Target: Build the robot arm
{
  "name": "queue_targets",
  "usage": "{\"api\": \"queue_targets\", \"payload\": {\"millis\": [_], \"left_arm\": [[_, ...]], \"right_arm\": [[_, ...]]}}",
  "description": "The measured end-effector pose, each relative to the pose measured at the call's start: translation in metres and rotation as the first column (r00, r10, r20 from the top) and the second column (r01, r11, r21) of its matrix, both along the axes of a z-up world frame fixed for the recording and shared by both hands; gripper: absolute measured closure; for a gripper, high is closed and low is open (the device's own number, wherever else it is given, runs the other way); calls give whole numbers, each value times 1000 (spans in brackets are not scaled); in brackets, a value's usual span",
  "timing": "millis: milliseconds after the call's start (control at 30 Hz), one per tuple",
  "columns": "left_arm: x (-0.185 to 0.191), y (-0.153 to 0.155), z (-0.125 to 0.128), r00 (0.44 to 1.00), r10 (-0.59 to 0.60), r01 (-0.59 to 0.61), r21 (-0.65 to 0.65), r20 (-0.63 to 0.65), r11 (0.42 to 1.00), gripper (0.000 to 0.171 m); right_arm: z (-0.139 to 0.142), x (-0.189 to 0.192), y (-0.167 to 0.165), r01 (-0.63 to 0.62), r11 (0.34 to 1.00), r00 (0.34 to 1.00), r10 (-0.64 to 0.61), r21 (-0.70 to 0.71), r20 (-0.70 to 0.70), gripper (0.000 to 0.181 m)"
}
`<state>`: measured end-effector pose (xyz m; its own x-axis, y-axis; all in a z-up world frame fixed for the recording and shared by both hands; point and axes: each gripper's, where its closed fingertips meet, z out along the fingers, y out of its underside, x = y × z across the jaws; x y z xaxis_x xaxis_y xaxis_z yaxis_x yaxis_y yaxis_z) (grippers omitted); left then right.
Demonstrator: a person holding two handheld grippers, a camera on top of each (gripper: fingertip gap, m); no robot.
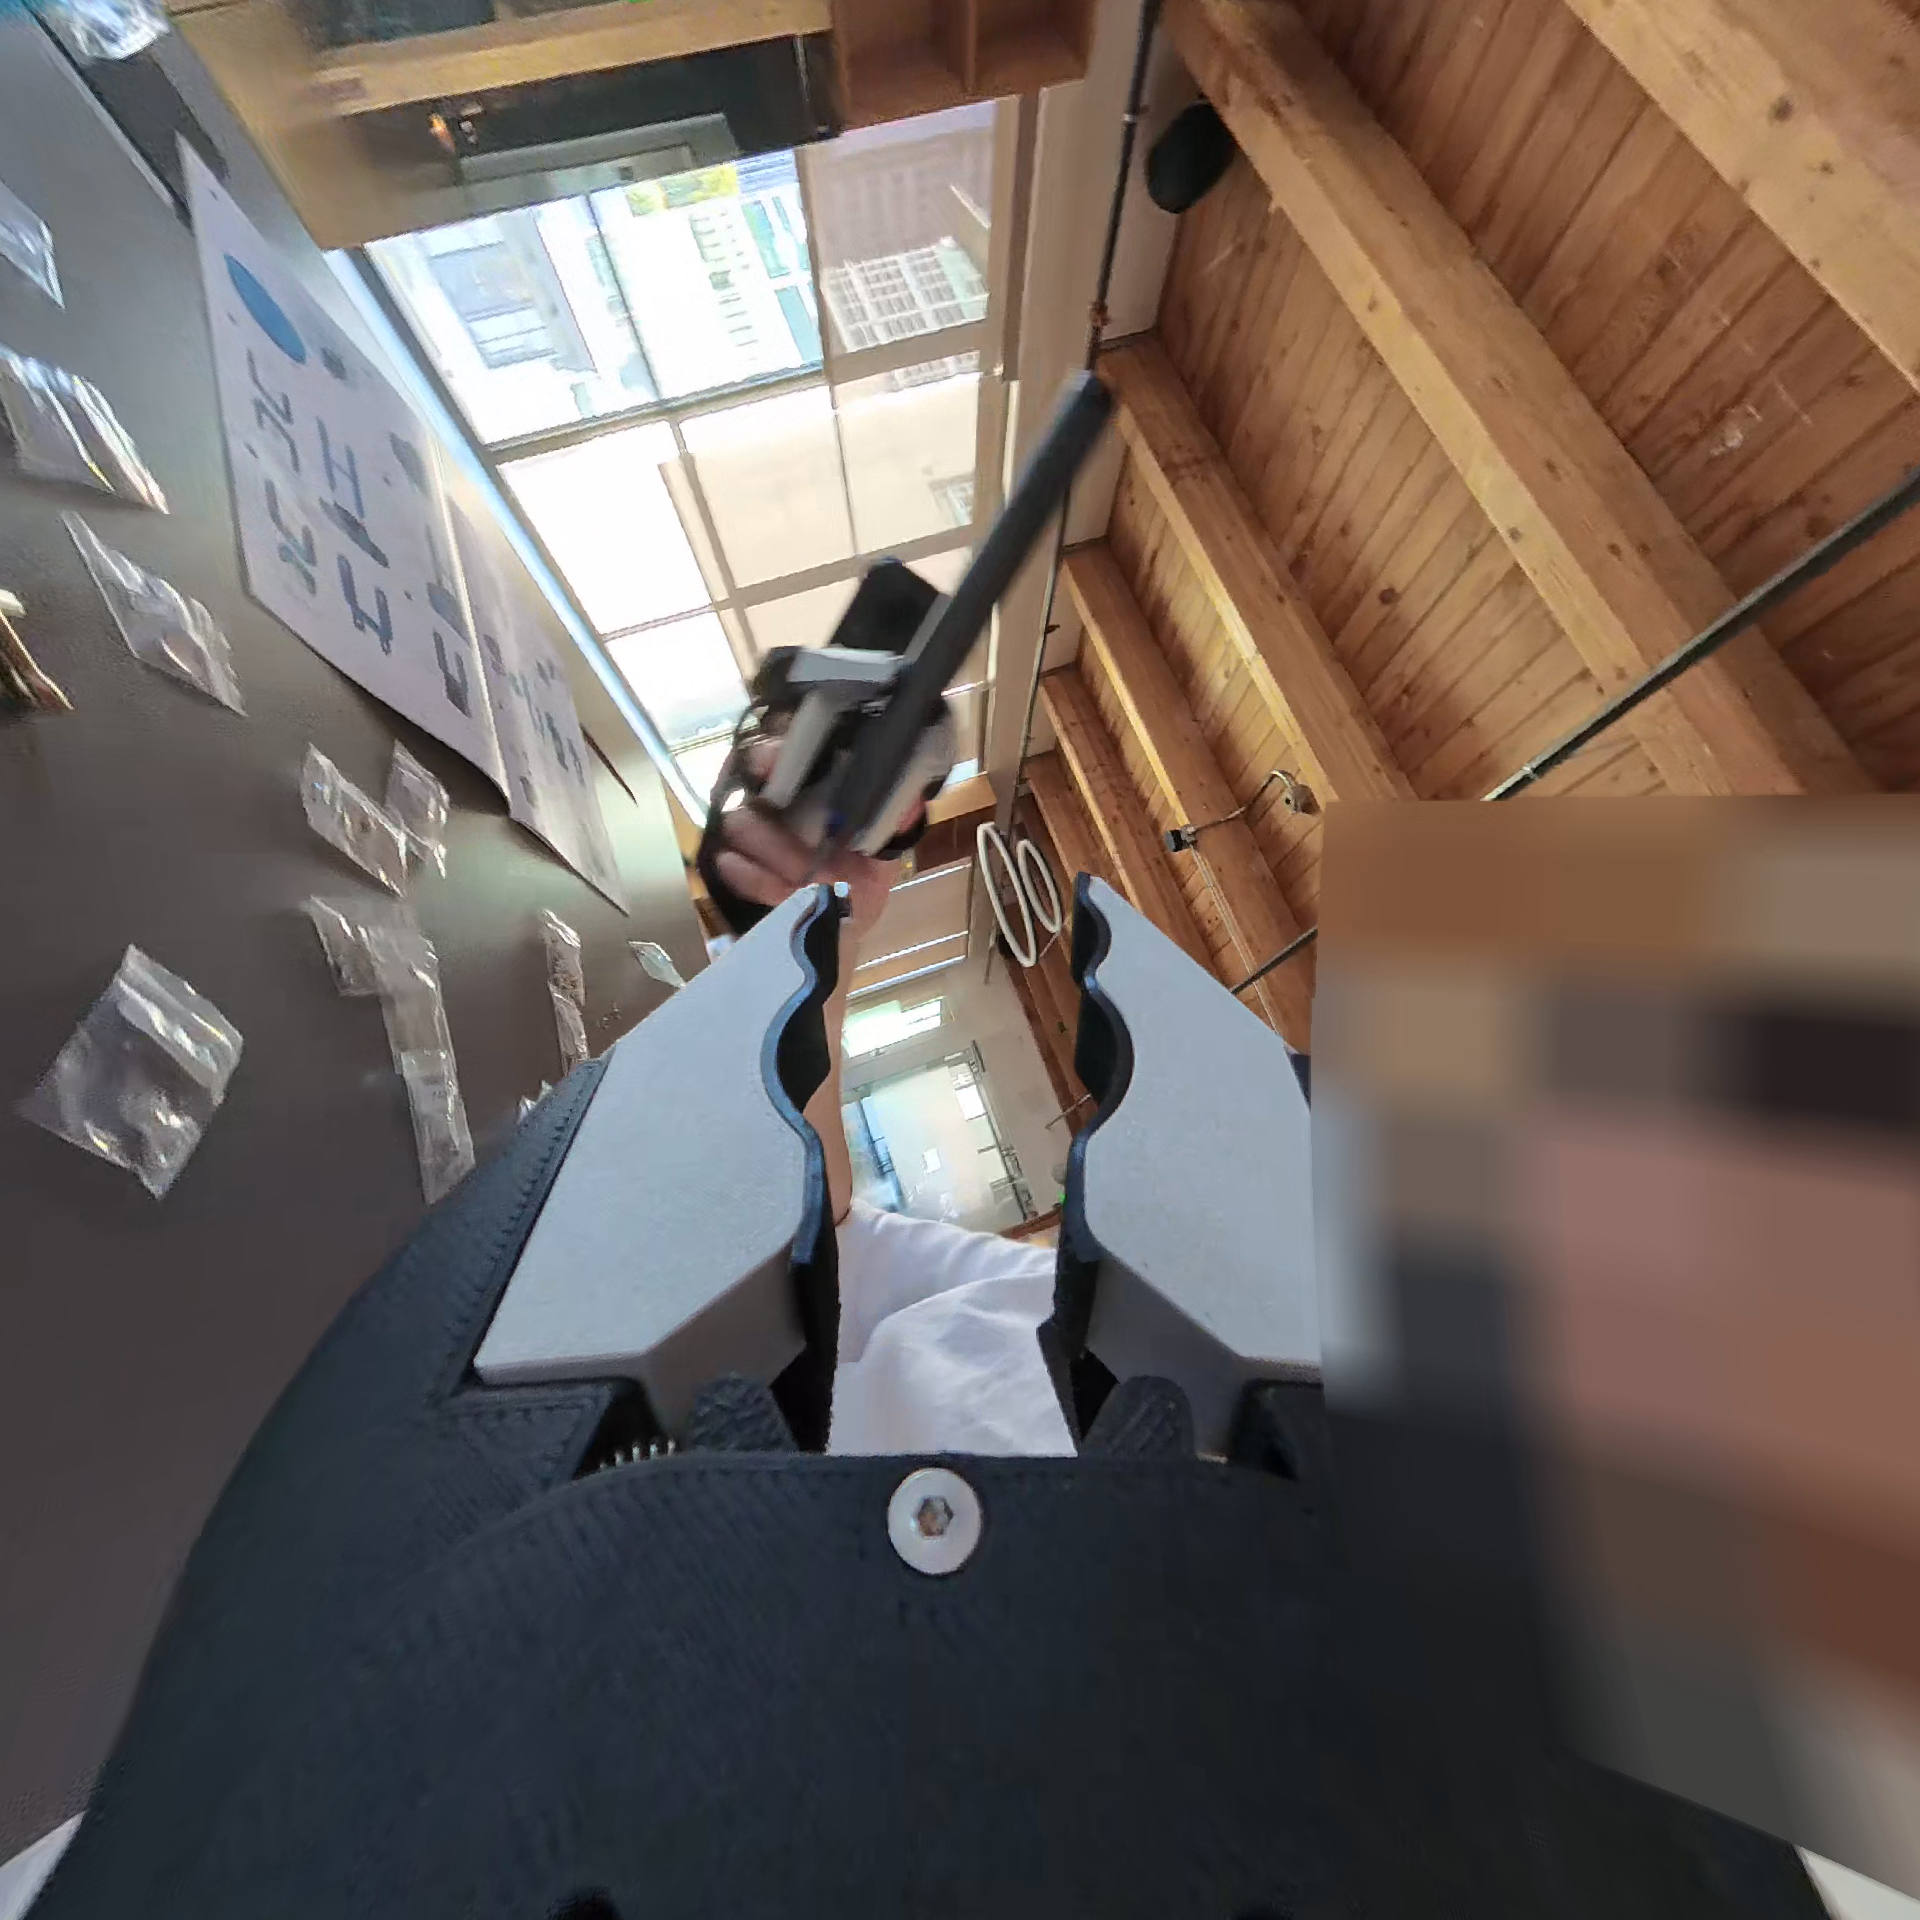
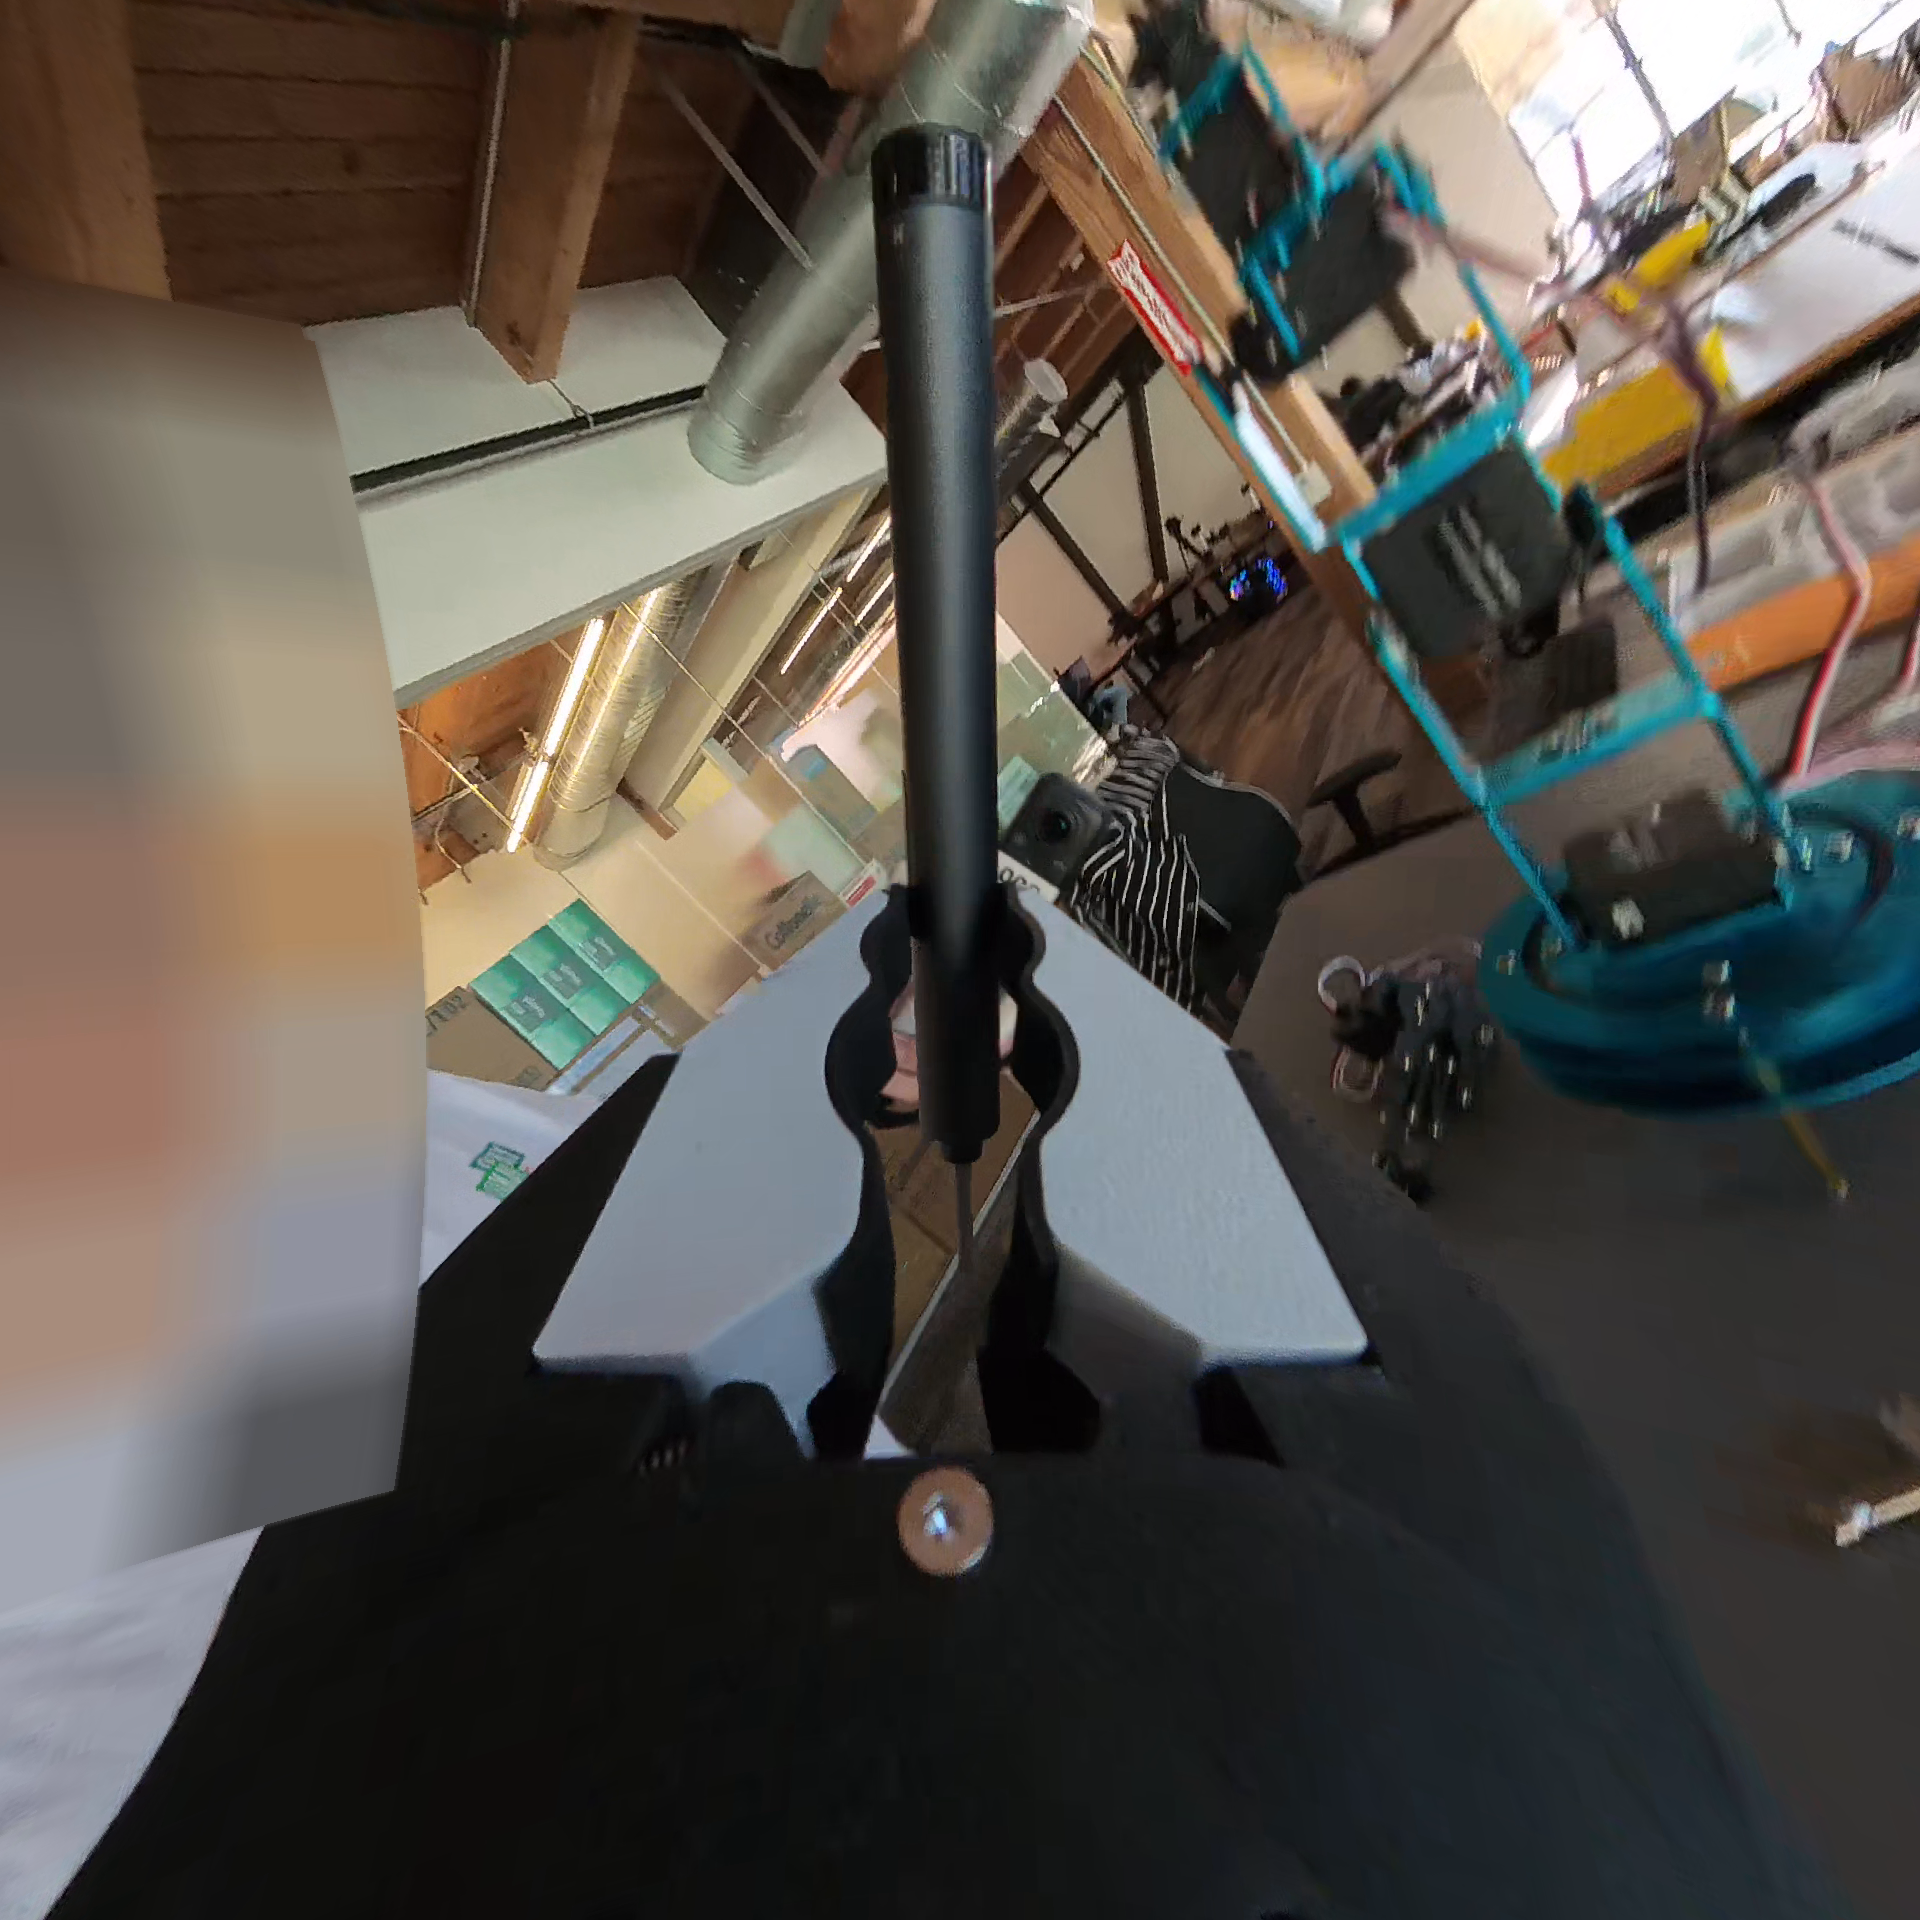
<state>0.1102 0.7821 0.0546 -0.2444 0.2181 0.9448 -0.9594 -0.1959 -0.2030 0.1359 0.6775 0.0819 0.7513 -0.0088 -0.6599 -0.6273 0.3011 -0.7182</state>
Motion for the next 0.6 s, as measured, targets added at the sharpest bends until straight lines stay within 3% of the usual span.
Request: {"api": "queue_targets", "payload": {"millis": [167,333,600], "left_arm": [[24,0,23,998,-55,56,74,-9,996,112],[50,-5,55,996,-85,86,49,-31,995,107],[91,-17,105,999,-50,49,-15,-12,999,102]], "right_arm": [[55,25,7,55,998,991,-53,-11,126,166],[105,48,18,64,998,972,-62,0,228,166],[145,85,31,53,998,957,-56,19,283,166]]}}
